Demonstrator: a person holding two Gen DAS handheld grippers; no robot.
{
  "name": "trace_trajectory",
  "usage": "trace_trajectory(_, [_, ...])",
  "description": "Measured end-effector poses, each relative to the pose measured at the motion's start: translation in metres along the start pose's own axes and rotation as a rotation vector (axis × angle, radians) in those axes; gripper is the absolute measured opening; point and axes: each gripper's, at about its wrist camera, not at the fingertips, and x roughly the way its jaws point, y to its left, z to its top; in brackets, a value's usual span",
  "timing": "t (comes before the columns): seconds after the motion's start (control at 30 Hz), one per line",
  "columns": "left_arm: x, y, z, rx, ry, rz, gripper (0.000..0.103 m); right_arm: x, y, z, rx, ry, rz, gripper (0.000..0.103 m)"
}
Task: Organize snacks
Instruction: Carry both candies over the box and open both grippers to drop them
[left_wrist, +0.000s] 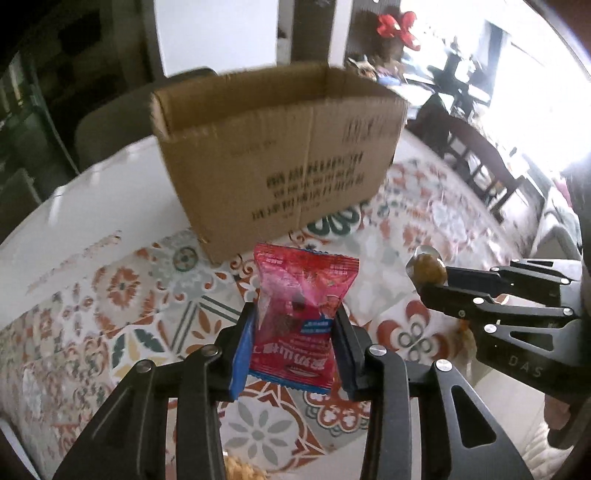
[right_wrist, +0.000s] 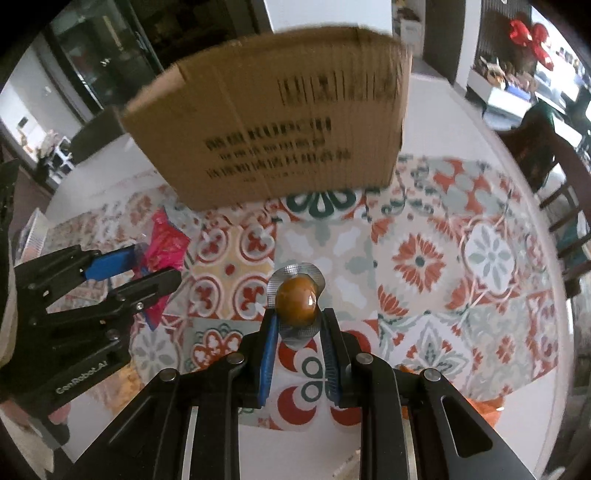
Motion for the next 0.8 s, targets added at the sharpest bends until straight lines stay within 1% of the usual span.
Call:
trace_trajectory(0.07, [-0.014,0.001,0.006,-0.023,-0.019,0.016,0.039,-0.014,0.002,0.004,-0.006,-0.03,0.012,0.025])
trace_trajectory(0.13, [-0.025,-0.002,0.012,-0.036,-0.047,0.012,0.039,-0.026,0.005,0.009,-0.012,-0.058,0.022,0.025])
trace_trajectory(0.23, [-0.045,-0.004,0.025,-0.048,-0.098,0.028,0.039,-0.05,0.008,0.021,-0.03,-0.119,0.029,0.025])
trace_trajectory(0.37, [-0.055,-0.004,0.048,-0.063,-0.142,0.041,0.039,-0.07,0.014,0.044,-0.05,-0.186,0.036,0.025])
trace_trajectory(0.47, [-0.064,0.0,0.067,-0.08,-0.183,0.069,0.039,-0.08,0.013,0.064,-0.068,-0.228,0.03,0.025])
trace_trajectory(0.63, [-0.07,0.006,0.093,-0.097,-0.224,0.092,0.039,-0.086,0.011,0.091,-0.078,-0.257,0.039,0.025])
trace_trajectory(0.8, [-0.059,0.017,0.126,-0.114,-0.219,0.095,0.039,-0.08,0.006,0.126,-0.081,-0.255,0.067,0.025])
